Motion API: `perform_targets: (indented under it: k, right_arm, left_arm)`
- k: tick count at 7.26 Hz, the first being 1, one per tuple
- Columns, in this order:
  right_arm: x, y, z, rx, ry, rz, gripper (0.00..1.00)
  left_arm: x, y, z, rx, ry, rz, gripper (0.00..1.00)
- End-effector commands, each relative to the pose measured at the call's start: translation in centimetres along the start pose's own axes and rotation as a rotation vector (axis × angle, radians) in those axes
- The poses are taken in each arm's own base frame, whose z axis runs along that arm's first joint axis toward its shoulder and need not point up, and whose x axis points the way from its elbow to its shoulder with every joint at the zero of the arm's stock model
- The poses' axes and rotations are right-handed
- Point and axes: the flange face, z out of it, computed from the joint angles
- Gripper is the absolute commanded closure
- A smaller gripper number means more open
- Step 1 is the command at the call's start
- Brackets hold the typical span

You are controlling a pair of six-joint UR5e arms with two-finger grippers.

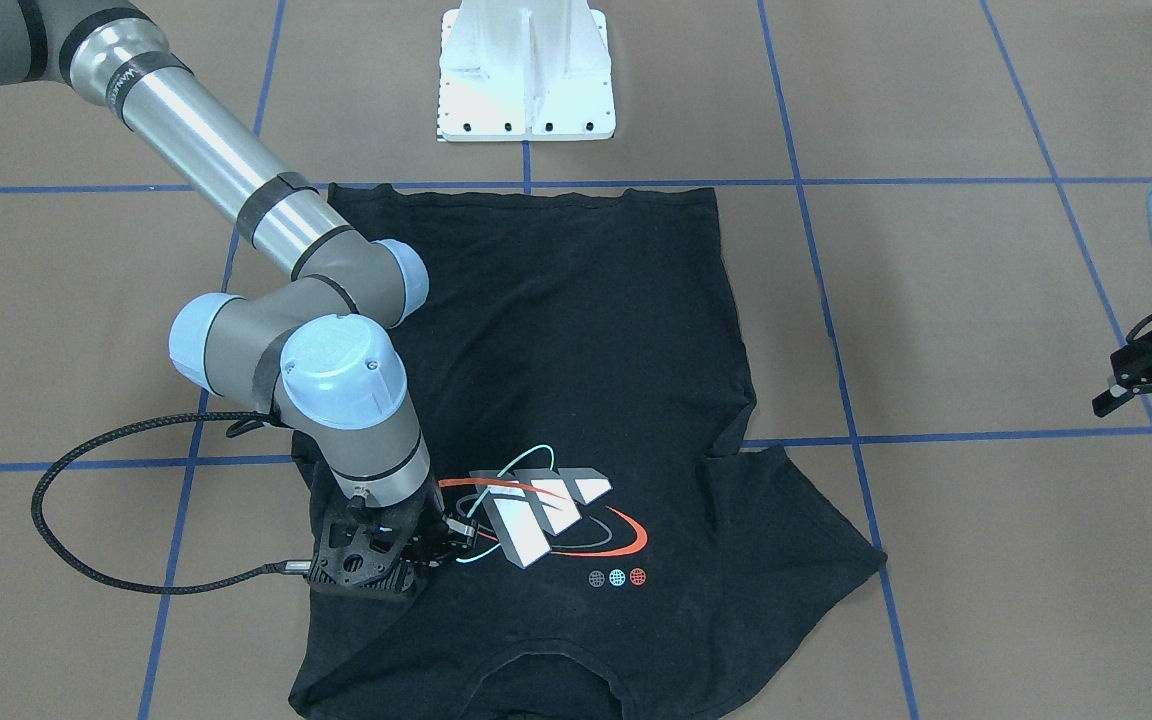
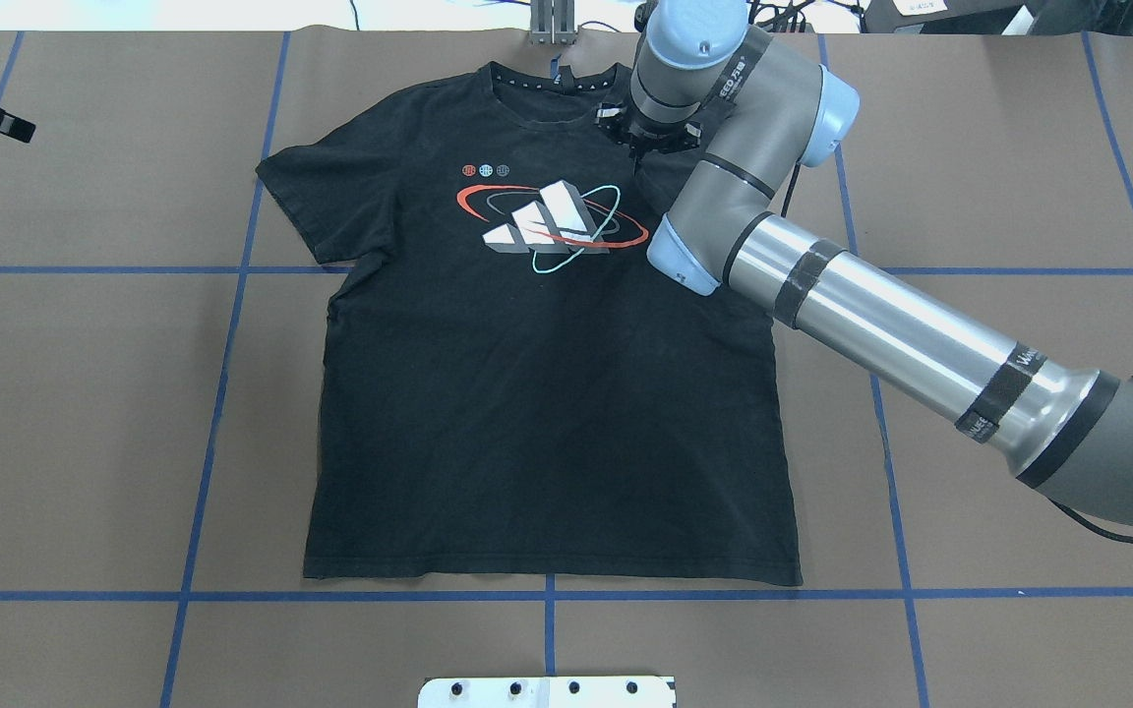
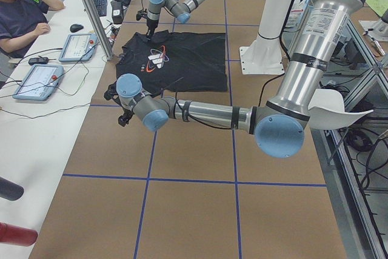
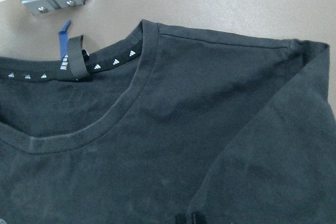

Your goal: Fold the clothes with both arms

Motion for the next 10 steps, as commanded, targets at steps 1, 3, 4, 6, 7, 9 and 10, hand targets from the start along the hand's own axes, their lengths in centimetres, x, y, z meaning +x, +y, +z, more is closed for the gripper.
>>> perform_targets:
  k: [1,3,4,6,7,9,10]
  right_arm:
    - [-0.5,-1.0,-2.8,-0.031,0.050,-0.038,0.00]
    - [-0.7,-2.1,-6.6,-0.055,0.072,-0.058,0.00]
    - [0.4,-3.4,-7.6,-0.092,0.047,-0.074,0.00]
    - [5.8,-5.4,-8.0,-0.111,0.037,-0.128,0.00]
    - [10.9,-5.0,-8.3,-0.110,0.035,-0.188,0.00]
    - [21.9,-6.5,-10.7,-0.139,0.009,-0.228,0.00]
    - [27.7,-6.6,-11.3,-0.145,0.019,-0.291,0.00]
  left_arm:
    - [3.9,-2.8,3.3,-0.020,0.033,0.043,0.00]
    - [6.5,-4.4,6.4,0.039,-0.044,-0.041,0.00]
    - [9.2,-5.1,9.8,0.095,-0.063,-0.146,0.00]
    - [8.6,-7.0,14.1,0.172,-0.095,-0.231,0.00]
    - [8.4,-7.8,15.5,0.197,-0.129,-0.226,0.00]
    - [10.4,-7.2,18.4,0.177,-0.109,-0.202,0.00]
    - [10.4,-7.6,19.4,0.178,-0.100,-0.211,0.01]
